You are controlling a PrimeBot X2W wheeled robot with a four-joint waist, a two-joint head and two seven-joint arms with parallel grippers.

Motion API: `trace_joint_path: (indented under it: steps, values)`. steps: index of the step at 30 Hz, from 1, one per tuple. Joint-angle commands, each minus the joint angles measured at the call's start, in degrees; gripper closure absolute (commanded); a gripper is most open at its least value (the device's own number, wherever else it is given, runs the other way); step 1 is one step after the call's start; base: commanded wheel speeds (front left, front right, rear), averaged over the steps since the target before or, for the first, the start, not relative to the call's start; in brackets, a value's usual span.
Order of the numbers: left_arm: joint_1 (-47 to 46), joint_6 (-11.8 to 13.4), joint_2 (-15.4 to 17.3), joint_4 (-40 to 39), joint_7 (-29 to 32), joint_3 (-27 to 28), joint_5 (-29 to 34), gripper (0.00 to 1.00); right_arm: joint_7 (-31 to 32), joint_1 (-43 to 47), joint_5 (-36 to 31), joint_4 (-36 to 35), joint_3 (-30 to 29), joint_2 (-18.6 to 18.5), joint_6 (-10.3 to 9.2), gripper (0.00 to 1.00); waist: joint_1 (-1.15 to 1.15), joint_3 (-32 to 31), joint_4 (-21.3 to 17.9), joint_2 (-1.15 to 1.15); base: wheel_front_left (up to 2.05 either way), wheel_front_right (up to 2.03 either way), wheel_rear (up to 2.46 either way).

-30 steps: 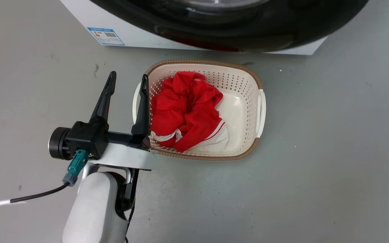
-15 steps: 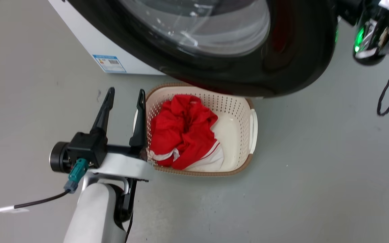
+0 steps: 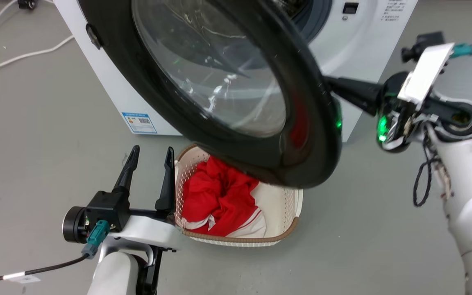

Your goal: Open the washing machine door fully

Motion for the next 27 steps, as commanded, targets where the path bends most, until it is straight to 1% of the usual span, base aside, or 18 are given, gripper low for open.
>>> trace_joint_path:
  steps: [1,6,14,27]
  values:
    - [0.72,-0.04,0.05,0.14,-0.15,0.04,0.22,0.0,0.52,1.99,0.3,-1.13,0.57,0.96,0.0,1.0,0.01,-1.07,0.13,0.0,0.0,0.0,0.0]
    - [1.92,-0.37,0.04,0.16,-0.15,0.0,0.31,0.0,1.37,6.77,0.1,-4.96,2.11,2.6,0.0,1.0,0.01,-2.68,0.47,0.0,0.0,0.0,0.0]
    - [3.5,-0.45,0.04,0.1,-0.15,-0.03,0.43,0.0,0.5,12.66,0.66,-10.75,4.05,5.35,0.0,1.0,0.01,-4.25,1.03,0.0,0.0,0.0,0.0]
    - [3.55,-0.46,0.04,-0.45,-0.15,0.42,0.47,0.0,-3.43,17.41,0.49,-15.18,8.34,7.62,0.0,1.0,0.01,-4.41,1.52,0.0,0.0,0.0,0.0]
